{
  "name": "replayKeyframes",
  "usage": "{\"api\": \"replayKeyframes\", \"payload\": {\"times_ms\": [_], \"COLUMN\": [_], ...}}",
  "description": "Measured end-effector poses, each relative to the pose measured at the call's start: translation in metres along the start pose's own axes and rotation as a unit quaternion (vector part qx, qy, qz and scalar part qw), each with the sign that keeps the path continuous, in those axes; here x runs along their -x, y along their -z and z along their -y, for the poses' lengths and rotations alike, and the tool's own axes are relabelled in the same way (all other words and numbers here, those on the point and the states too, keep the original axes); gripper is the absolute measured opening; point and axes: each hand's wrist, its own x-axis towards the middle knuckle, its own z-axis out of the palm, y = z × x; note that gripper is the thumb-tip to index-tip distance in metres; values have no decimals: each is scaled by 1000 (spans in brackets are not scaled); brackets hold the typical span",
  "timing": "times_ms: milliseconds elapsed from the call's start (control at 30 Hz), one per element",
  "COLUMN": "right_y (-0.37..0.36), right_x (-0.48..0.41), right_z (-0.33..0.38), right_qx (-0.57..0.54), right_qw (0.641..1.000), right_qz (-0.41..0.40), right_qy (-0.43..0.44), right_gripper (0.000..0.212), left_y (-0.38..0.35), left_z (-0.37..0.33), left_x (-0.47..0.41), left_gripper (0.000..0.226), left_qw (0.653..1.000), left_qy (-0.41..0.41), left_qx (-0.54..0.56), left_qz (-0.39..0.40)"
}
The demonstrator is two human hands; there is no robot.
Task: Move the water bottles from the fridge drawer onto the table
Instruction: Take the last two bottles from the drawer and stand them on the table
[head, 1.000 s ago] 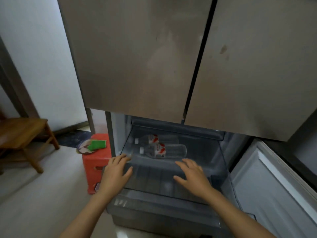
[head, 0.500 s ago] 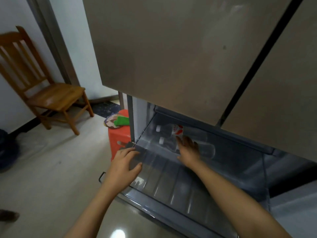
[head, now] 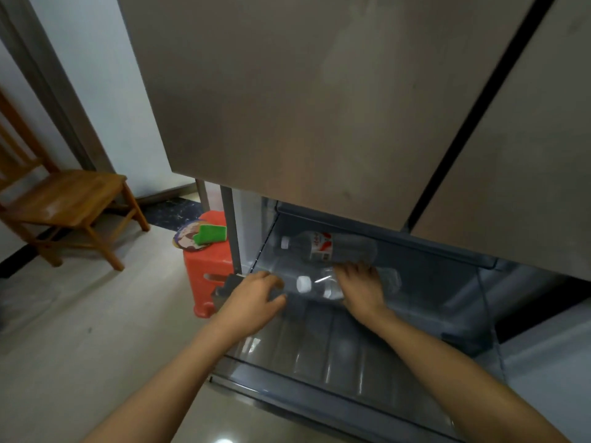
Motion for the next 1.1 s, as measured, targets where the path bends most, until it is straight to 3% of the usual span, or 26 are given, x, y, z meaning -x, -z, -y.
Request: {"api": "replayKeyframes", "payload": {"times_ms": [100,167,300,400,500,600,733,833,1000,1100], "right_y": [28,42,53,56,56,50,45,47,48,50], "right_x": [36,59,99,111,111,112,114,116,116,114], "right_z": [-17,-26,-27,-26,-27,-28,-28,-26,-24,-25], "right_qx": [-76,-164,-283,-320,-306,-306,-327,-349,-373,-389], "right_qw": [996,980,938,916,918,912,902,895,887,883], "right_qz": [-11,-42,-75,-99,-102,-106,-112,-103,-97,-93], "right_qy": [-55,-104,-187,-220,-231,-251,-258,-259,-256,-245], "right_gripper": [75,67,52,53,56,64,61,66,74,76], "left_y": [-19,-41,-75,-88,-94,-93,-86,-72,-26,7], "left_z": [-8,-9,0,17,28,28,17,-5,-34,-48], "left_x": [-52,-85,-135,-165,-177,-175,-152,-119,-64,-33], "left_gripper": [39,48,70,69,66,53,43,42,36,38], "left_qw": [991,985,978,976,972,970,974,977,980,991], "left_qy": [23,34,14,28,37,28,22,5,-20,-57], "left_qx": [-98,-137,-202,-217,-230,-241,-218,-199,-196,-104], "left_qz": [83,102,50,8,-10,-31,59,75,-3,-61]}}
